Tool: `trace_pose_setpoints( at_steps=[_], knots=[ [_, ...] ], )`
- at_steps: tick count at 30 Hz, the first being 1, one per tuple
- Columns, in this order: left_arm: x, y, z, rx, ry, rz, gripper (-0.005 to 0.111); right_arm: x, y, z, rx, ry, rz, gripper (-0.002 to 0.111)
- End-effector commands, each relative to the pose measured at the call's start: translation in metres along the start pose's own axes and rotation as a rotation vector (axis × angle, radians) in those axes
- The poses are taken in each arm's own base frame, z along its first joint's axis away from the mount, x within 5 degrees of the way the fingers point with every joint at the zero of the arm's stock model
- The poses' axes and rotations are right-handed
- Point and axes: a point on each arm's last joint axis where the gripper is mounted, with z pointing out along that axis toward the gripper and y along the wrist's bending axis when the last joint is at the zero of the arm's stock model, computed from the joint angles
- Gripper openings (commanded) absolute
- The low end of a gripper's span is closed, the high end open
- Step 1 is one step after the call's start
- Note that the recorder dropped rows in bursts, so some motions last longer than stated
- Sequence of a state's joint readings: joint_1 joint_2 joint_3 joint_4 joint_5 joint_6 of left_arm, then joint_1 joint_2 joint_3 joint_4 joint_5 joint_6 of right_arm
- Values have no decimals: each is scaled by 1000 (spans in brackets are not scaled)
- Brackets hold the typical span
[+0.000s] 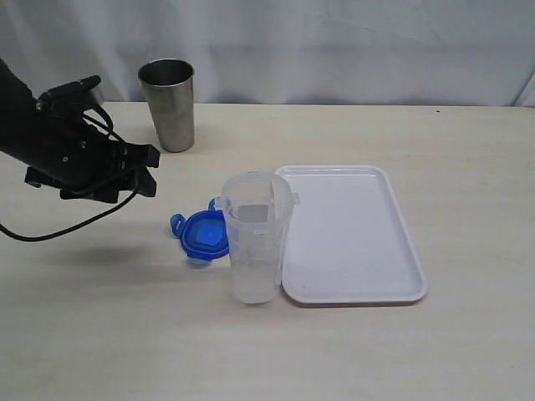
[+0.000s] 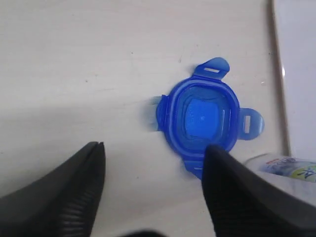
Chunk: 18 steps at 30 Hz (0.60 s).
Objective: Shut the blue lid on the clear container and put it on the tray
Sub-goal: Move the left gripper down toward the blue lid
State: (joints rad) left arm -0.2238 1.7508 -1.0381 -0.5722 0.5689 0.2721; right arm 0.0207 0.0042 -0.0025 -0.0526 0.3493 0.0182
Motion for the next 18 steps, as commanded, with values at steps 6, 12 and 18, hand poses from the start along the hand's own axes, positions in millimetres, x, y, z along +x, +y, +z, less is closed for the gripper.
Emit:
trace_pose_setpoints(
  at_steps=[6, 12, 18],
  knots=[
    [12, -1, 43, 16, 88, 14, 55, 0, -1, 0, 8, -6, -11, 5],
    [7, 5, 50, -30, 25, 30, 55, 0, -1, 0, 8, -6, -11, 5],
    [5, 3, 50, -18, 2, -8, 55, 0, -1, 0, 8, -6, -11, 5]
  ],
)
